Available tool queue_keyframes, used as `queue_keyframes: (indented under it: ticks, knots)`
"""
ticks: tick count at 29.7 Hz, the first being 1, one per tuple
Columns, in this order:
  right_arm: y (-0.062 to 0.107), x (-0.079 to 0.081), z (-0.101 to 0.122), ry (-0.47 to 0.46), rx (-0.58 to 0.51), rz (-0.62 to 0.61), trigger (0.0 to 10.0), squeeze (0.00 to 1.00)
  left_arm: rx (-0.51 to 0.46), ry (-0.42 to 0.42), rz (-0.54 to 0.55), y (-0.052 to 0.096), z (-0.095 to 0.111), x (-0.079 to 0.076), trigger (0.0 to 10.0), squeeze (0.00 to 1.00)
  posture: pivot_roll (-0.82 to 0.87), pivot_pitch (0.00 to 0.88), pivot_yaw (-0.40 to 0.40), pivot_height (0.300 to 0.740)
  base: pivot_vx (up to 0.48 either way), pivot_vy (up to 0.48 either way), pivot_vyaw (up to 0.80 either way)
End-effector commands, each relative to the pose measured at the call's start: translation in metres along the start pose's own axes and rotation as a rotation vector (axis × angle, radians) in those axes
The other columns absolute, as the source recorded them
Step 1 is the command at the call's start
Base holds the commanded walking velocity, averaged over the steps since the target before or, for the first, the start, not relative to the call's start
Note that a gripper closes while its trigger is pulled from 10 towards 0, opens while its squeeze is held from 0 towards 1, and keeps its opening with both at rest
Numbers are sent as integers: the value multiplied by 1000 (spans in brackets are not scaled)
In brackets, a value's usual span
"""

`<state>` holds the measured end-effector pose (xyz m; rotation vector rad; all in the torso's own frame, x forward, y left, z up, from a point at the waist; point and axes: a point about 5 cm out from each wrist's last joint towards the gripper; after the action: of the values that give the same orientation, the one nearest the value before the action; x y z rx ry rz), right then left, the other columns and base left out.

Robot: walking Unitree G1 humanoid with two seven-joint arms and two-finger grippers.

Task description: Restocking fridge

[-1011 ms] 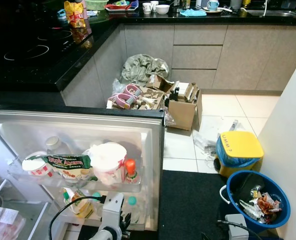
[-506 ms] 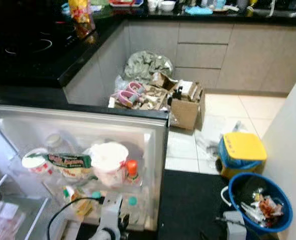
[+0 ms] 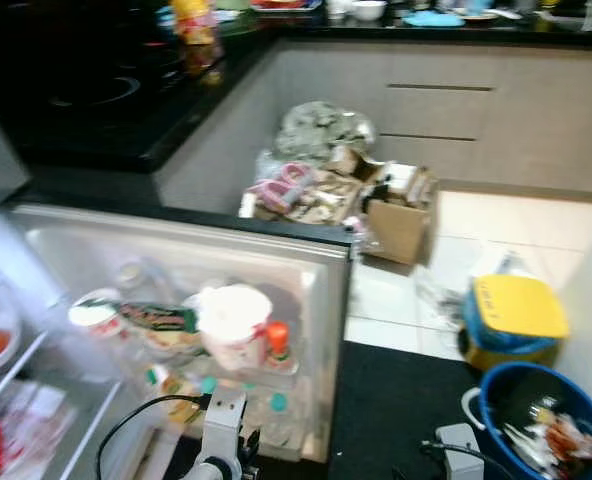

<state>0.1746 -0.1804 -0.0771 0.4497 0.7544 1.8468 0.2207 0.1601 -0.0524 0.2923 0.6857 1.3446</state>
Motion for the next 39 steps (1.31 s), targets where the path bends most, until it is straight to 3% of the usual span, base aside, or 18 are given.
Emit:
queue_keyframes:
  ticks: [1, 10, 14, 16, 19, 39]
  knots:
    - [3, 3, -9, 4, 29, 3, 10000, 0, 13, -26, -4, 2, -3, 2, 10000, 0, -82, 43, 2, 734, 0, 0, 800]
    - [5, 23, -20, 4, 57, 15, 10000, 0, 17, -34, -15, 2, -4, 1, 10000, 0, -85, 42, 4, 734, 0, 0, 800]
    - [-4, 53, -16, -34, 66, 5, 10000, 0, 21, -46, -24, 2, -4, 1, 10000, 0, -87, 41, 9, 734, 0, 0, 600]
    - [-5, 59, -15, -80, 71, -19, 10000, 0, 23, -49, -31, 2, -4, 0, 10000, 0, -87, 41, 9, 734, 0, 0, 0]
    - [-7, 67, -15, -68, 92, -19, 10000, 0, 26, -64, -45, 2, -4, -1, 10000, 0, -88, 40, 12, 734, 0, 0, 0]
    - [-7, 38, -12, -49, 103, -60, 10000, 0, 31, -60, -55, 2, -6, -4, 10000, 0, -91, 45, 9, 734, 0, -216, 0]
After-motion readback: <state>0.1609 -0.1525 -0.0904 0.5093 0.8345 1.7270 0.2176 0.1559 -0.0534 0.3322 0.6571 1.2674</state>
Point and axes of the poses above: a point about 5 cm out from each wrist's last joint towards the gripper, its own y axis pointing back from the gripper into the wrist, its own z axis along the axis of the wrist's last joint, x = y × z, and after that the axes turned 15 degrees about y, right-handed
